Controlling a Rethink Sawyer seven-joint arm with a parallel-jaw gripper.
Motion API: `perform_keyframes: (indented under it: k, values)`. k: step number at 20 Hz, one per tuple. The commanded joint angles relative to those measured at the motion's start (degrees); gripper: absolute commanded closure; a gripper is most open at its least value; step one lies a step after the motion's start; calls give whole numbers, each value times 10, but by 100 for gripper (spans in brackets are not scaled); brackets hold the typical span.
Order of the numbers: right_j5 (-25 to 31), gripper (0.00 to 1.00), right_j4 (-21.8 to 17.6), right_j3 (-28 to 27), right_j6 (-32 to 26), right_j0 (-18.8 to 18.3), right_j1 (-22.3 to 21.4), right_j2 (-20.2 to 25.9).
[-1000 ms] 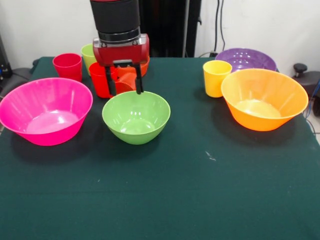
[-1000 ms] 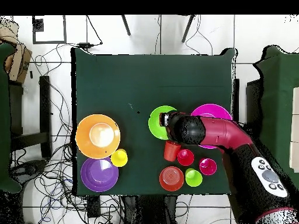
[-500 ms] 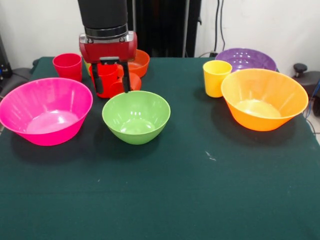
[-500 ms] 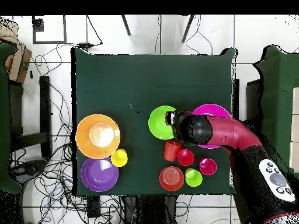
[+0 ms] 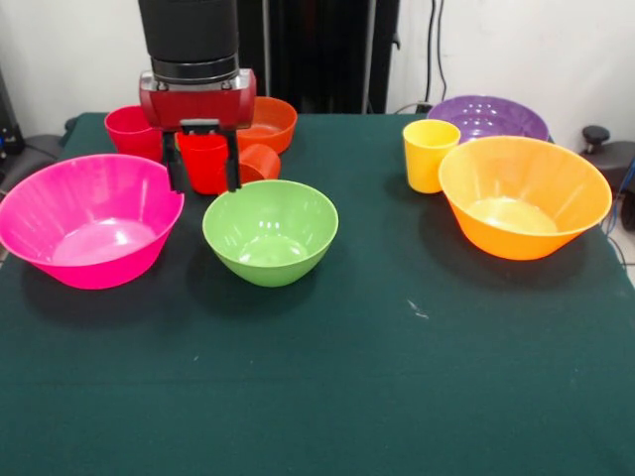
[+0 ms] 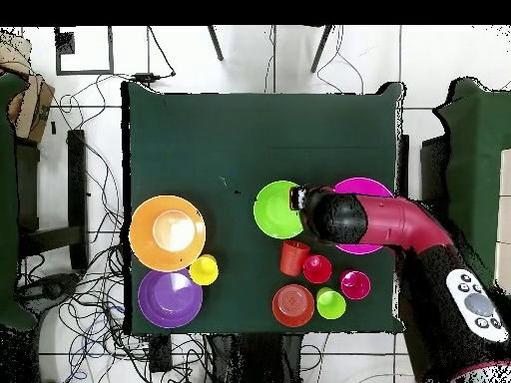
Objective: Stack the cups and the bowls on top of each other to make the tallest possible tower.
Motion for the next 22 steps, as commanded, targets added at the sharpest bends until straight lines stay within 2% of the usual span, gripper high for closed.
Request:
perform_keyframes:
  k: [1,8,22]
  values:
    - [88,0,-57,-62,-119,-2,22,17]
    - [113,0,-61,-76,-138,-17,31,29]
    - [95,0,-79,-96,-134,-24,71,38]
